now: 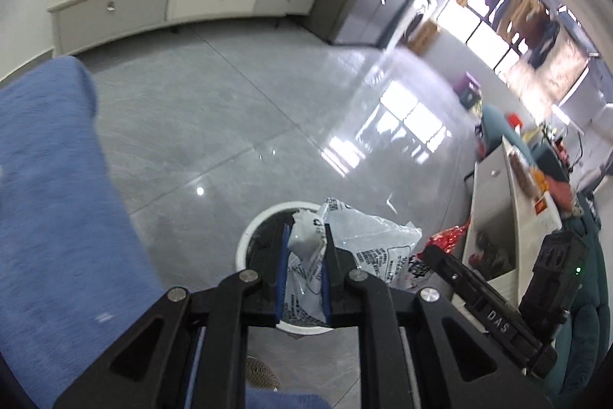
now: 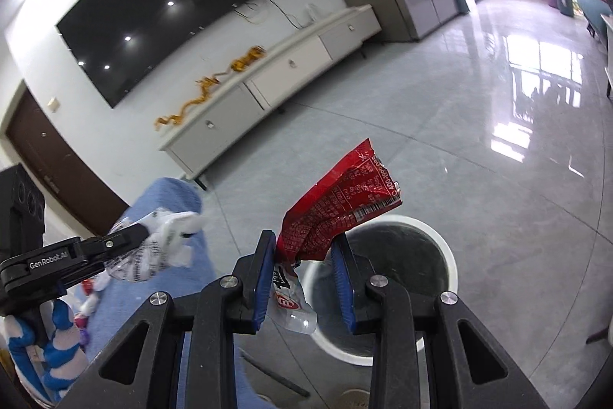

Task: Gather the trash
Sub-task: 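Open both grippers over the bin to drop the white bag and red wrapper, then move both grippers back to the rug, left gripper toward the brown chip bag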

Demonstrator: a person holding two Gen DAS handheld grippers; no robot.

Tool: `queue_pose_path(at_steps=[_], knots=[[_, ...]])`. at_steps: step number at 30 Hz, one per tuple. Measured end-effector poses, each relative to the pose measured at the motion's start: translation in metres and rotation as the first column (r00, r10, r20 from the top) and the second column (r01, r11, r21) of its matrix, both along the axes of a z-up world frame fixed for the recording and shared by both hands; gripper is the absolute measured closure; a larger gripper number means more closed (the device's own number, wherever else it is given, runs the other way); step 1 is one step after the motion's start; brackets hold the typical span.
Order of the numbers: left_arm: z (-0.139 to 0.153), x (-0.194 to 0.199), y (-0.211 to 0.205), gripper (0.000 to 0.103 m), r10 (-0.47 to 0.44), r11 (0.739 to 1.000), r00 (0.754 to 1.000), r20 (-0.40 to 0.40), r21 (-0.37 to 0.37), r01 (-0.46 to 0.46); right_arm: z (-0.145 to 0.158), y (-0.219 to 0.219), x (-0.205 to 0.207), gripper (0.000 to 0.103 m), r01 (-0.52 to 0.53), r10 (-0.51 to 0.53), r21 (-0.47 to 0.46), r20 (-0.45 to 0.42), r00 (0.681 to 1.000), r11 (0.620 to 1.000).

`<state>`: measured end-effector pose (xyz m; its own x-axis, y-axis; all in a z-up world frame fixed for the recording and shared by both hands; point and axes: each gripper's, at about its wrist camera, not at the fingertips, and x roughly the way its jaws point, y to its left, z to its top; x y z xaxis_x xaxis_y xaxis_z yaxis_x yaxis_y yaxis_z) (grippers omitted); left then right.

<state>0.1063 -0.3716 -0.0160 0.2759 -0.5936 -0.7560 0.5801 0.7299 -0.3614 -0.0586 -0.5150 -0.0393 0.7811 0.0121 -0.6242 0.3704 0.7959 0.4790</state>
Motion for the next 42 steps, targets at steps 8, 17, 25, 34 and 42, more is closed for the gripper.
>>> queue_pose_path(at_steps=[8, 17, 25, 34, 42], knots=[[-0.051, 0.019, -0.053, 0.068, -0.042, 0.999, 0.993, -0.107, 0.006, 0.043, -0.031, -0.014, 0.011, 0.059, 0.028, -0.025, 0.026, -0.089, 0.996, 0.999], [-0.054, 0.010, -0.052, 0.054, -0.052, 0.999, 0.993, -0.102, 0.008, 0.053, -0.033, -0.020, 0.006, 0.057, 0.059, -0.055, 0.038, -0.098, 0.994, 0.998], [-0.007, -0.024, -0.024, 0.054, -0.052, 0.998, 0.998, 0.030, -0.024, 0.052, 0.011, -0.015, -0.014, 0.057, 0.079, -0.079, -0.006, -0.018, 0.997, 0.997], [0.048, -0.072, 0.030, 0.054, -0.062, 0.996, 0.985, 0.162, -0.059, 0.073, 0.077, 0.022, -0.035, 0.057, 0.053, -0.045, -0.081, 0.099, 0.994, 0.995], [0.091, -0.099, 0.118, 0.054, 0.023, 0.992, 0.970, 0.243, -0.129, 0.009, 0.126, 0.072, -0.040, 0.057, -0.006, 0.034, -0.162, 0.168, 0.985, 0.987]])
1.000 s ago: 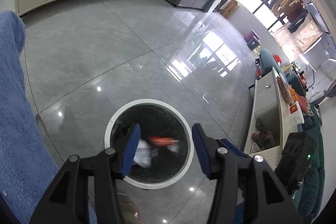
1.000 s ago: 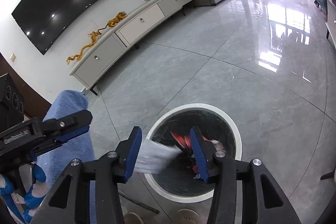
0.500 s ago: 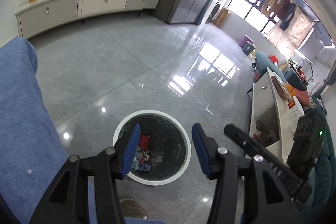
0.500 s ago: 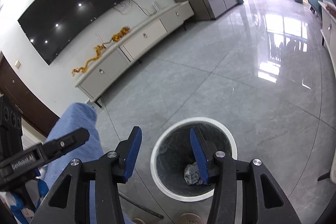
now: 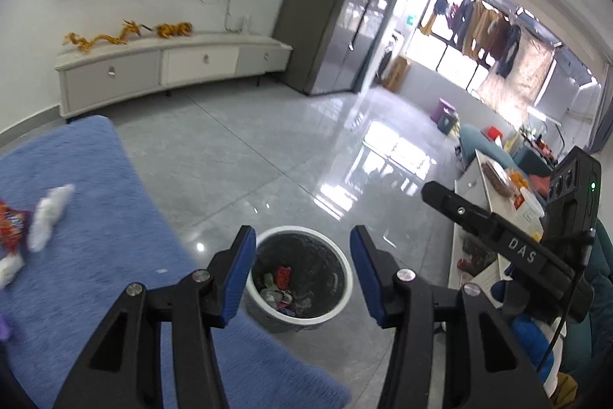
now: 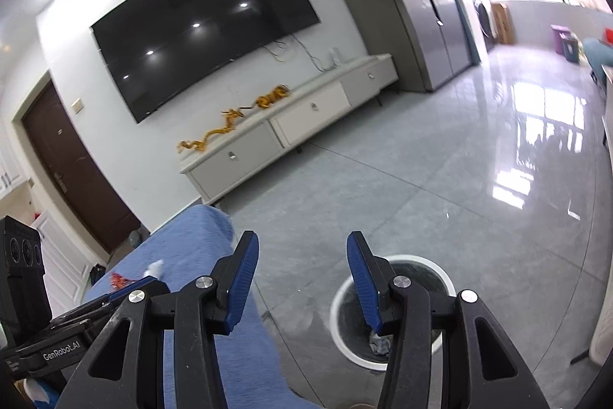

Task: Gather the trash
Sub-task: 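Move both grippers back to the rug, left gripper toward the brown chip bag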

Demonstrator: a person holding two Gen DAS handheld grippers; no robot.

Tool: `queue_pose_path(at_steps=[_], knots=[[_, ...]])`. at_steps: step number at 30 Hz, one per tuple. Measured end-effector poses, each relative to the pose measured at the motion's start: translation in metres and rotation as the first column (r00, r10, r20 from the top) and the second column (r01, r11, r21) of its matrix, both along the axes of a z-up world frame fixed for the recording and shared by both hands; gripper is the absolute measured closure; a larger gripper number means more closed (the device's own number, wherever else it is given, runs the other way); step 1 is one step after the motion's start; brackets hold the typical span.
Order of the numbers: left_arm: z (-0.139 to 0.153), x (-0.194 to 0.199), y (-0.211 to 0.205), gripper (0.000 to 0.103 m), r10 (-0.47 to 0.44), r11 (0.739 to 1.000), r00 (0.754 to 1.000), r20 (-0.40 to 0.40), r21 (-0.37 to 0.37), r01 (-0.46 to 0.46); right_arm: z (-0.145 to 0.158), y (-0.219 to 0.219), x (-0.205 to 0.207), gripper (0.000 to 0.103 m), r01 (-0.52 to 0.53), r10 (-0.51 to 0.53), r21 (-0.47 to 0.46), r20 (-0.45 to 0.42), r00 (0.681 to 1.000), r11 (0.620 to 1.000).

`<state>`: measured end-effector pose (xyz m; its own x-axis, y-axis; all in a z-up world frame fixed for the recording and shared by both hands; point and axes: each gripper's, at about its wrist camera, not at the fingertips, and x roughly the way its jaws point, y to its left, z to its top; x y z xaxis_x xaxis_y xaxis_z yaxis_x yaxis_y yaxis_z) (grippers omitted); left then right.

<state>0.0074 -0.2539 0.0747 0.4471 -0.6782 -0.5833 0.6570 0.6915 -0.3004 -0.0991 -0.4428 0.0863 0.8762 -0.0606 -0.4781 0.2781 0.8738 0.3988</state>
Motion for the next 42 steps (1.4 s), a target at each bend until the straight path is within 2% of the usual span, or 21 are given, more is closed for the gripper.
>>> queue_pose_path(at_steps=[8, 14, 17, 19, 23, 27, 30, 32, 34, 37, 42], knots=[[0.011, -0.015, 0.100, 0.054, 0.125, 0.992, 0.990, 0.060, -0.030, -0.123, 0.026, 0.057, 0.007, 0.055, -0.100, 0.102, -0.074, 0.020, 0.995, 0.992], [-0.003, -0.014, 0.190, 0.054, 0.287, 0.958, 0.956, 0.064, -0.026, -0.286, 0.028, 0.096, 0.021, 0.055, -0.185, 0.187, -0.102, 0.009, 0.982, 0.977], [-0.021, -0.012, 0.239, 0.054, 0.380, 0.925, 0.923, 0.056, -0.003, -0.380, 0.026, 0.116, 0.031, 0.055, -0.241, 0.243, -0.100, -0.001, 0.970, 0.965], [-0.038, -0.007, 0.275, 0.053, 0.457, 0.889, 0.888, 0.046, 0.025, -0.458, 0.022, 0.131, 0.040, 0.054, -0.279, 0.278, -0.096, -0.016, 0.960, 0.956], [-0.070, 0.007, 0.332, 0.053, 0.552, 0.833, 0.833, -0.031, 0.060, -0.549, 0.011, 0.159, 0.058, 0.054, -0.341, 0.337, -0.099, -0.056, 0.940, 0.935], [-0.096, 0.018, 0.369, 0.053, 0.602, 0.798, 0.789, -0.123, 0.060, -0.600, -0.002, 0.188, 0.074, 0.054, -0.412, 0.403, -0.092, -0.098, 0.910, 0.907], [-0.108, 0.025, 0.384, 0.053, 0.607, 0.788, 0.769, -0.200, 0.025, -0.615, -0.012, 0.214, 0.088, 0.053, -0.467, 0.455, -0.082, -0.130, 0.881, 0.880], [-0.113, 0.031, 0.388, 0.052, 0.600, 0.788, 0.766, -0.230, 0.008, -0.615, -0.017, 0.229, 0.096, 0.053, -0.500, 0.487, -0.076, -0.148, 0.861, 0.863], [-0.116, 0.037, 0.387, 0.052, 0.587, 0.800, 0.777, -0.227, 0.011, -0.600, -0.023, 0.242, 0.103, 0.053, -0.527, 0.511, -0.072, -0.165, 0.844, 0.847], [-0.118, 0.044, 0.373, 0.052, 0.557, 0.825, 0.802, -0.215, 0.037, -0.563, -0.031, 0.262, 0.115, 0.053, -0.570, 0.549, -0.066, -0.194, 0.813, 0.819], [-0.127, 0.055, 0.355, 0.052, 0.537, 0.844, 0.824, -0.181, 0.101, -0.527, -0.043, 0.291, 0.131, 0.053, -0.635, 0.609, -0.052, -0.232, 0.758, 0.771]])
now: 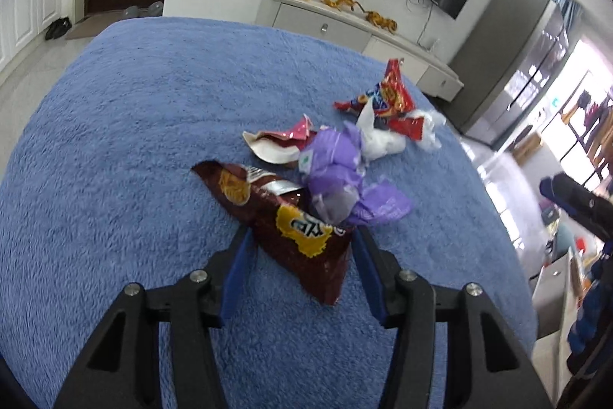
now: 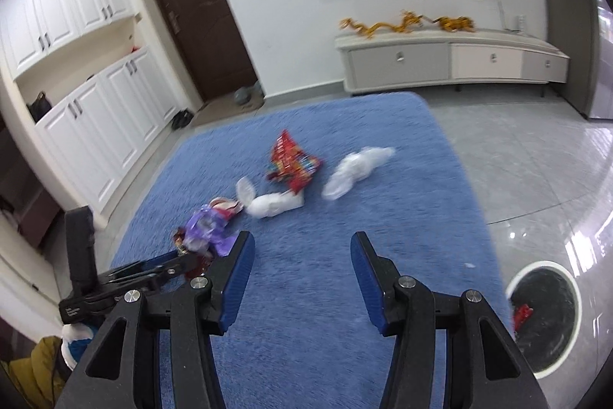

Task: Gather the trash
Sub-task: 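Move both grippers back to the rug, left gripper toward the brown chip bag, then grasp the brown chip bag with the left gripper while the right gripper grasps the purple wrapper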

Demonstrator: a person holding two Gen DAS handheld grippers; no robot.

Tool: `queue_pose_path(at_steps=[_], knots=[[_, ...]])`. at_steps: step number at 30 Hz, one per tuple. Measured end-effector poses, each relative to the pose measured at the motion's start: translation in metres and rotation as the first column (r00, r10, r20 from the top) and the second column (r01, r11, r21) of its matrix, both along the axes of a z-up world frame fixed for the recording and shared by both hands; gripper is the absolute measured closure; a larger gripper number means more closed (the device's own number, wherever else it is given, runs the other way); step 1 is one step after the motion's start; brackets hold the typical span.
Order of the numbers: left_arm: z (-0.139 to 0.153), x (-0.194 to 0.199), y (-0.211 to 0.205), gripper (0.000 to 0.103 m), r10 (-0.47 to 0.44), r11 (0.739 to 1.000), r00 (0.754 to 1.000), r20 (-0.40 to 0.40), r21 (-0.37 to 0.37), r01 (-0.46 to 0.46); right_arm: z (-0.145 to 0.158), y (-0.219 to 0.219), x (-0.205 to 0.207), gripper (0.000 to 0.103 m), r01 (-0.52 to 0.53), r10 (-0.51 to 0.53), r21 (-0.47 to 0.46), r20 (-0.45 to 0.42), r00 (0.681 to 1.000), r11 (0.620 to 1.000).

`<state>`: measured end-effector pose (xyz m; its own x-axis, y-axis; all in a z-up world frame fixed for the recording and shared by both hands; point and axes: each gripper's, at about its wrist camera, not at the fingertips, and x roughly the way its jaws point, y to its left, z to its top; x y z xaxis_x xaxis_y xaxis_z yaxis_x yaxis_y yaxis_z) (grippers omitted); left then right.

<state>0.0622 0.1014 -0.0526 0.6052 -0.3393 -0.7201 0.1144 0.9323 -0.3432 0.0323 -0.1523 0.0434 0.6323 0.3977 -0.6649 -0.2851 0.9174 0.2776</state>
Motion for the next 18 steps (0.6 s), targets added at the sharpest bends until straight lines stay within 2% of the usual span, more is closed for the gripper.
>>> queue_pose_path(at_steps=[5, 8, 12, 15, 18], knots=[[-0.005, 0.005, -0.001, 0.053, -0.011, 1.000, 1.000, 0.011, -0.018, 0.011, -0.021, 0.031, 0.022, 0.053, -0.079, 0.079, 0.009, -0.052, 0.995, 0.997], [-0.005, -0.002, 0.003, 0.060, -0.011, 0.999, 1.000, 0.019, -0.033, 0.011, -0.035, 0.048, 0.034, 0.053, -0.128, 0.128, 0.009, -0.081, 0.988, 0.992], [-0.009, -0.006, 0.015, 0.075, 0.002, 0.997, 1.000, 0.003, -0.080, -0.002, -0.055, 0.068, 0.048, 0.053, -0.184, 0.188, 0.041, -0.129, 0.974, 0.982], [-0.012, -0.007, 0.022, 0.077, 0.008, 0.993, 1.000, -0.004, -0.118, -0.008, -0.070, 0.077, 0.058, 0.053, -0.207, 0.218, 0.082, -0.165, 0.962, 0.975], [-0.012, -0.009, 0.021, 0.079, 0.001, 0.993, 1.000, -0.003, -0.119, -0.002, -0.081, 0.082, 0.067, 0.053, -0.219, 0.236, 0.110, -0.188, 0.953, 0.970]])
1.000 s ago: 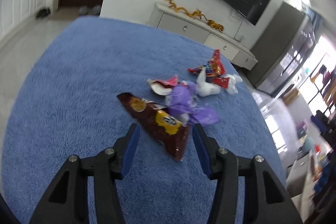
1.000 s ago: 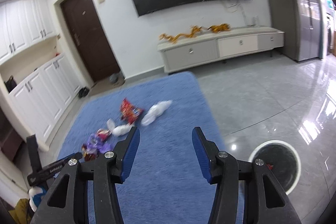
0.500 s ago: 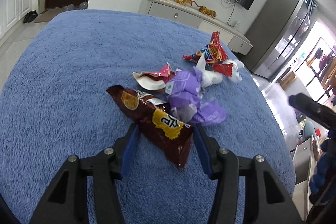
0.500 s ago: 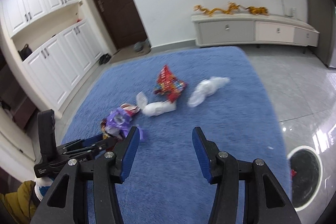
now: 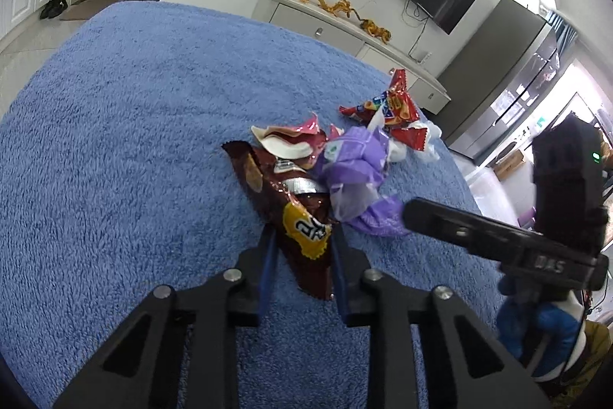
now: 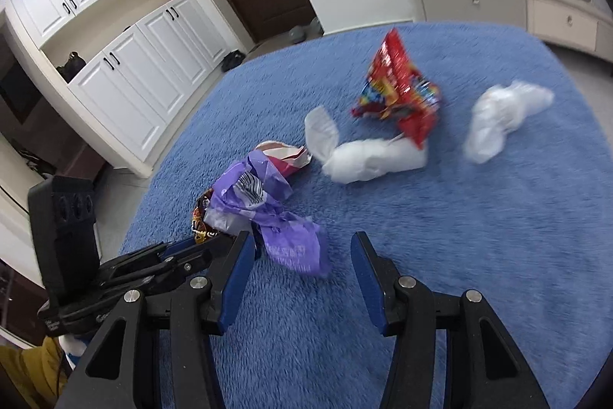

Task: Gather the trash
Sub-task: 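Grasp the brown chip bag with the left gripper while the right gripper grasps the purple wrapper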

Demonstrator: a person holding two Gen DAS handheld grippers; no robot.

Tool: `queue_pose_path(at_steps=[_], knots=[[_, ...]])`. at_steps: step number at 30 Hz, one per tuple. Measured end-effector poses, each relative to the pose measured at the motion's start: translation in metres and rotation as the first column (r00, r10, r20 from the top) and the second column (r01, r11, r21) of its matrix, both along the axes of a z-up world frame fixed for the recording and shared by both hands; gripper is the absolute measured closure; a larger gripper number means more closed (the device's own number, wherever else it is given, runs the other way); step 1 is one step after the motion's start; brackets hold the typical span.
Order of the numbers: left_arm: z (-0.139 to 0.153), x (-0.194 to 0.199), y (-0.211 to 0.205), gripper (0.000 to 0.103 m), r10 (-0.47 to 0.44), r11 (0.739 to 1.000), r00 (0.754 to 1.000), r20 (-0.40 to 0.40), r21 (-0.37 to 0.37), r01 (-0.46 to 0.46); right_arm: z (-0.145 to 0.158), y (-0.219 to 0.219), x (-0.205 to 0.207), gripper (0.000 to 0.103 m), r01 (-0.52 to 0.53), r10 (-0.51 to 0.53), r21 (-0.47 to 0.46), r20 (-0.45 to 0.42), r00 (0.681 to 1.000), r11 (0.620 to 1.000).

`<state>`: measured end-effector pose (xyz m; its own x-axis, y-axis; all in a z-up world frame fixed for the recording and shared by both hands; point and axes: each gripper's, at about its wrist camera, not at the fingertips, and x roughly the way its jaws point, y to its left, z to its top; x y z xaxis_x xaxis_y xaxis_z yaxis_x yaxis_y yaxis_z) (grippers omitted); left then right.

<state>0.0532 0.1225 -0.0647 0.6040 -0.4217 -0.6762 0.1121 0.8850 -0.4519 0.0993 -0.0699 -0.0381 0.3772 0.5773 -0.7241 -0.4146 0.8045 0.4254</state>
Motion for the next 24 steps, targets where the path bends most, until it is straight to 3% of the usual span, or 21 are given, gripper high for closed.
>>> queue_pose_path(at_steps=[6, 10, 12, 24], knots=[[0.001, 0.003, -0.001, 0.080, -0.001, 1.000, 1.000, -0.003, -0.015, 0.001, -0.013, 0.003, 0.010, 0.054, -0.029, 0.032, 0.066, -0.037, 0.999, 0.997], [0.001, 0.002, -0.001, 0.082, 0.003, 1.000, 1.000, 0.000, -0.010, -0.003, -0.012, 0.001, 0.010, 0.081, -0.057, 0.059, 0.062, -0.041, 0.997, 0.996], [0.002, -0.002, 0.000, 0.082, 0.009, 1.000, 1.000, 0.000, -0.013, -0.009, -0.011, 0.001, 0.005, 0.087, -0.066, 0.069, 0.064, -0.035, 0.997, 0.996], [0.008, -0.041, 0.012, 0.085, 0.079, 0.996, 0.997, 0.001, -0.040, -0.078, 0.012, -0.023, -0.032, 0.091, -0.045, 0.043, 0.103, 0.018, 0.999, 0.994]])
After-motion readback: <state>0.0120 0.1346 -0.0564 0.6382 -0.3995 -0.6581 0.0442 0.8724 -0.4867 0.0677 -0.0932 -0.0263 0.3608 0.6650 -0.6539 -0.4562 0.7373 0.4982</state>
